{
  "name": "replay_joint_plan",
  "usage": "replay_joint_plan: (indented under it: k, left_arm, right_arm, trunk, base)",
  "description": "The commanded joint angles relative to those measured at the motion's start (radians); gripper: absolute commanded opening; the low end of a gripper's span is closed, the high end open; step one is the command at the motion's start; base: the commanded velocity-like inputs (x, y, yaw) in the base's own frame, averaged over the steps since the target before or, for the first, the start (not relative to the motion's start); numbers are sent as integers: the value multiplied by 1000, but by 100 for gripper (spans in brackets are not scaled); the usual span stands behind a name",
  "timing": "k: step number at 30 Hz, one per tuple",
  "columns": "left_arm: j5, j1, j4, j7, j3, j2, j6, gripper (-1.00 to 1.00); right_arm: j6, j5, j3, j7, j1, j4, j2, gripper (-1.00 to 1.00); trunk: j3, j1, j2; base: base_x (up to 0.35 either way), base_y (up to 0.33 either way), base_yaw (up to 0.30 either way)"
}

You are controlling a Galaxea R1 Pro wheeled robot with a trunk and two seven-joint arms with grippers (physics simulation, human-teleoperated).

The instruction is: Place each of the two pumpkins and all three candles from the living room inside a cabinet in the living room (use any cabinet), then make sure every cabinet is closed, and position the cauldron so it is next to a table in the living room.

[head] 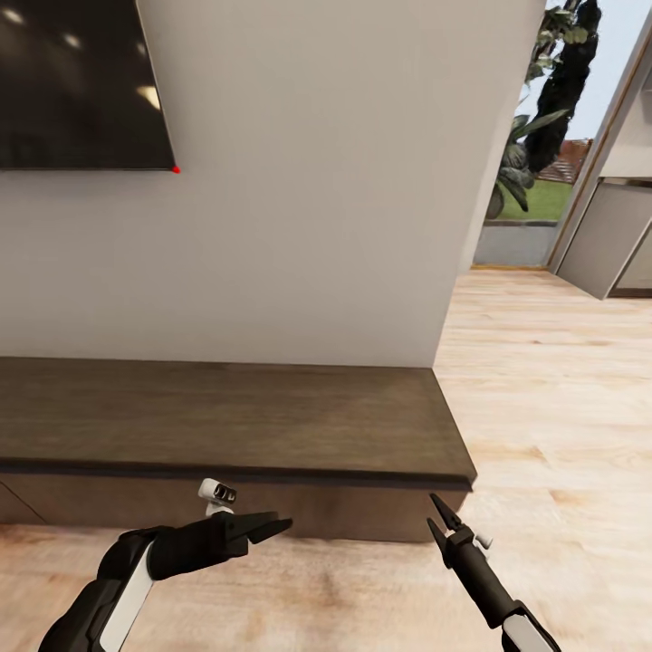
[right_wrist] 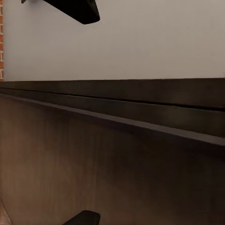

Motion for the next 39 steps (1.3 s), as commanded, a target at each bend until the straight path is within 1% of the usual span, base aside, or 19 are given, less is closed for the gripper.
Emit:
replay_joint_plan:
  k: [1,22,30,32,34,36,39]
  left_arm:
    - [3,0,0,-1,-1,0,10,100]
    - [0,0,0,-1,-1,0,10,100]
    - [-3,0,0,-1,-1,-12,9,100]
    - [-3,0,0,-1,0,-13,9,100]
    - [-3,0,0,-1,1,-13,9,100]
    - [-3,0,0,-1,1,-13,9,100]
    - [-3,0,0,-1,1,-13,9,100]
  right_arm:
    - [10,-8,-1,2,0,0,0,100]
    - [10,-8,-1,2,0,0,0,100]
    - [14,-11,-2,2,-1,1,0,100]
    - [20,-29,-2,2,-1,2,0,100]
    - [22,-70,-1,3,-1,2,0,100]
    - [23,-99,-1,2,-1,7,-1,100]
    - [24,-115,-1,3,-1,27,-1,100]
  trunk:
    - [-1,0,0]
    - [-1,0,0]
    - [-1,0,0]
    - [-1,0,0]
    - [-1,0,0]
    - [-1,0,0]
    - [-1,0,0]
  base:
    - [116,0,0]
    - [50,0,0]
    - [0,0,0]
    - [0,0,0]
    - [0,0,0]
    - [0,0,0]
    - [0,0,0]
